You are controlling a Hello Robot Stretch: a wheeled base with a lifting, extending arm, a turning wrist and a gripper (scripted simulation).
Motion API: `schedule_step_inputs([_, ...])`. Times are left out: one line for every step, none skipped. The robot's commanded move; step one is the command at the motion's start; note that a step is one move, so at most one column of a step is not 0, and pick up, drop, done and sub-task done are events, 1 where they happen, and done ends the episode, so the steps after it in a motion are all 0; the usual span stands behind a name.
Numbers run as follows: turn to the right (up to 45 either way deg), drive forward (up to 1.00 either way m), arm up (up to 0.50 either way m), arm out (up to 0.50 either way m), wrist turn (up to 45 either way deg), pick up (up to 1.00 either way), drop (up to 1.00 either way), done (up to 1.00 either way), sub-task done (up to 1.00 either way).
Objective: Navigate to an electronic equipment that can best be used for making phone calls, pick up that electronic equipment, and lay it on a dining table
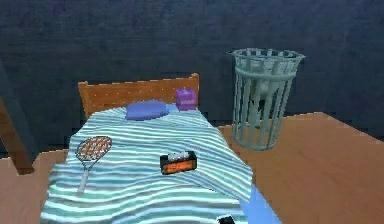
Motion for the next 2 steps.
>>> schedule_step_inputs([-45.0,0.0,0.0,0.0,0.0,0.0,0.0,0.0,0.0])
schedule_step_inputs([-24.0,0.0,0.0,0.0,0.0,0.0,0.0,0.0,0.0])
